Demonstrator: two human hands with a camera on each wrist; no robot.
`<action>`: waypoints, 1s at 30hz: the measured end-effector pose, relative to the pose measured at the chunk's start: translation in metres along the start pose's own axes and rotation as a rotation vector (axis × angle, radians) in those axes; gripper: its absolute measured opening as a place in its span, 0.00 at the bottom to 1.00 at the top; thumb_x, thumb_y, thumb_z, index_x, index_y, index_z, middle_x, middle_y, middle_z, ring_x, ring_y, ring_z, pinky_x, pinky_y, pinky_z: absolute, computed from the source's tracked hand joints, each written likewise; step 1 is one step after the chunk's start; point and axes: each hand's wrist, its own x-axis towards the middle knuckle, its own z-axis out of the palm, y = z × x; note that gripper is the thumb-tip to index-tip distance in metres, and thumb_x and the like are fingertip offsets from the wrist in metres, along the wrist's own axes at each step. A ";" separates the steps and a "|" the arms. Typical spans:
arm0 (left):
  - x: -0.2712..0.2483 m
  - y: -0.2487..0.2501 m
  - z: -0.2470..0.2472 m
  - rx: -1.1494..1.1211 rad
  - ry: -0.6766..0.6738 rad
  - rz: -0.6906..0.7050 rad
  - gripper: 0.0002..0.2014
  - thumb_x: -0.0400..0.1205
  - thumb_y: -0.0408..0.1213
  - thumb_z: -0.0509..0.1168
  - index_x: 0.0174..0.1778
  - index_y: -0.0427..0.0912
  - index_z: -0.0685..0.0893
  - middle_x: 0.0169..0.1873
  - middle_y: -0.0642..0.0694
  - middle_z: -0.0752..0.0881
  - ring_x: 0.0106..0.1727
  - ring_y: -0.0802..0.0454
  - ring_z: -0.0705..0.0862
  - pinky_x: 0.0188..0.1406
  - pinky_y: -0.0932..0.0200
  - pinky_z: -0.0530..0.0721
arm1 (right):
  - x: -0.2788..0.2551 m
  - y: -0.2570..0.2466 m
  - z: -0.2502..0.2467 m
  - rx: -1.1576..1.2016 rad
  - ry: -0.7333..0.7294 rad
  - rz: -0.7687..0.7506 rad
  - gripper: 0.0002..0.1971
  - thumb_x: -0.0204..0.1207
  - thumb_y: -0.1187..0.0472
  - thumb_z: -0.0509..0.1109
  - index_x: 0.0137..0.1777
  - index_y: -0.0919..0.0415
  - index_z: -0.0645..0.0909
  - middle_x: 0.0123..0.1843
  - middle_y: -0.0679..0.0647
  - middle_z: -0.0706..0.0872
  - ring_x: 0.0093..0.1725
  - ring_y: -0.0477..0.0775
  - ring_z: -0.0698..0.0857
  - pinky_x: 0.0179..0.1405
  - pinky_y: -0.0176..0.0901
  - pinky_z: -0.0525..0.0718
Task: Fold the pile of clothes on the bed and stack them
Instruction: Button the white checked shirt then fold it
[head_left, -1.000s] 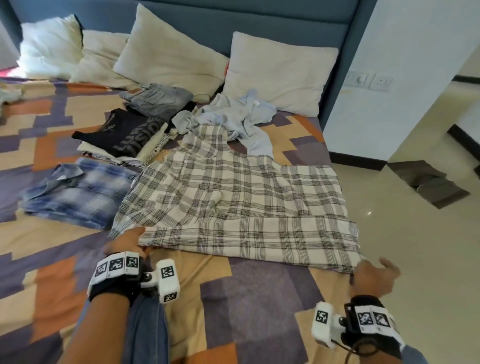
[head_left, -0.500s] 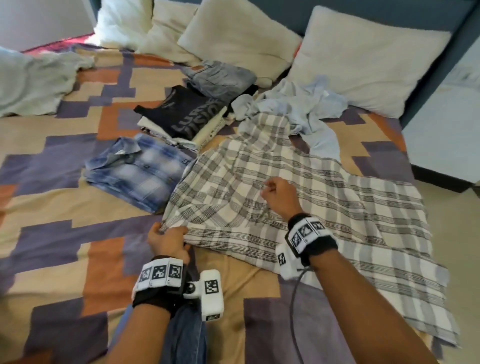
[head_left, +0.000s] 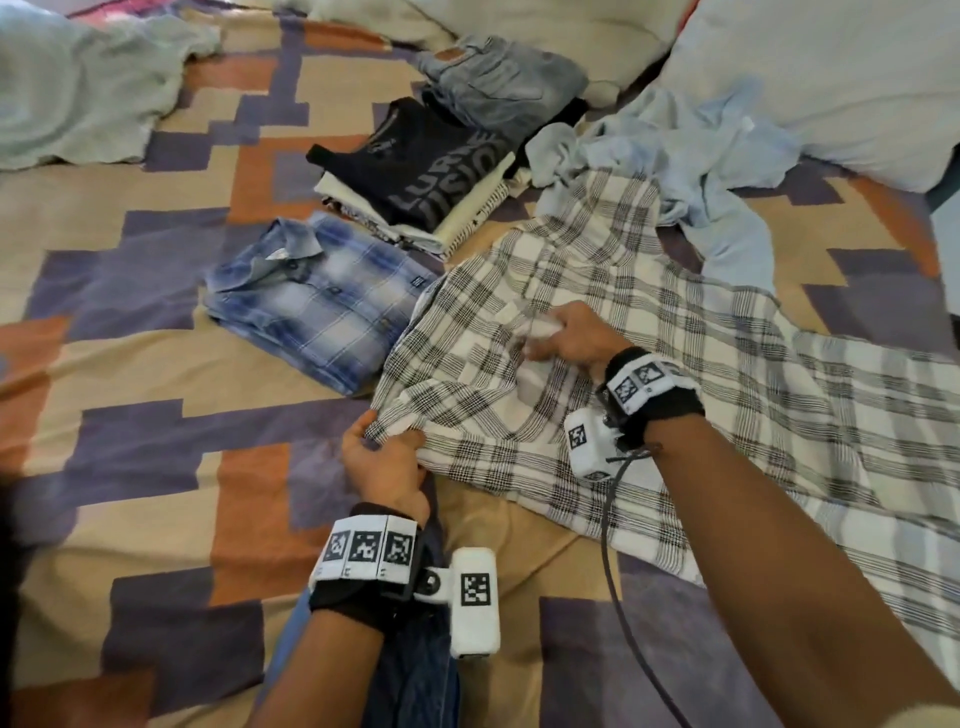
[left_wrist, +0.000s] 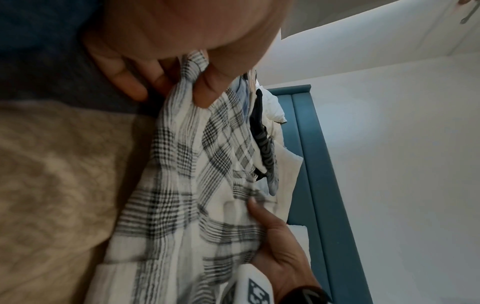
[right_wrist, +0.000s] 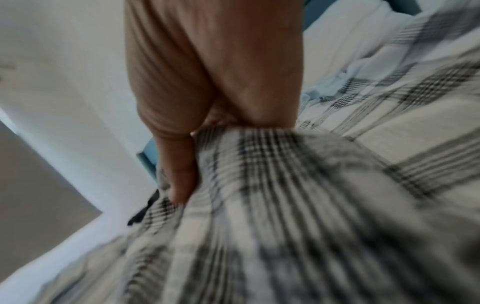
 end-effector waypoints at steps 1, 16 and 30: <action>-0.002 0.003 0.000 0.015 -0.033 -0.022 0.30 0.73 0.18 0.69 0.66 0.50 0.76 0.58 0.40 0.85 0.43 0.46 0.86 0.31 0.55 0.81 | -0.004 -0.004 -0.006 0.115 0.043 -0.038 0.25 0.65 0.68 0.82 0.62 0.69 0.83 0.61 0.63 0.88 0.62 0.64 0.86 0.68 0.65 0.81; 0.012 0.103 0.021 0.828 -0.660 0.699 0.08 0.73 0.33 0.77 0.33 0.49 0.87 0.30 0.57 0.89 0.36 0.55 0.87 0.40 0.60 0.83 | -0.024 -0.022 -0.054 0.282 0.276 -0.169 0.37 0.55 0.53 0.89 0.63 0.67 0.81 0.61 0.58 0.88 0.60 0.59 0.87 0.68 0.63 0.81; 0.081 0.106 0.026 1.408 -0.757 0.702 0.05 0.81 0.38 0.71 0.44 0.43 0.81 0.25 0.58 0.76 0.31 0.64 0.75 0.33 0.64 0.69 | 0.024 -0.014 -0.058 -0.277 0.364 -0.245 0.18 0.72 0.60 0.80 0.55 0.67 0.78 0.48 0.59 0.86 0.45 0.56 0.83 0.51 0.54 0.83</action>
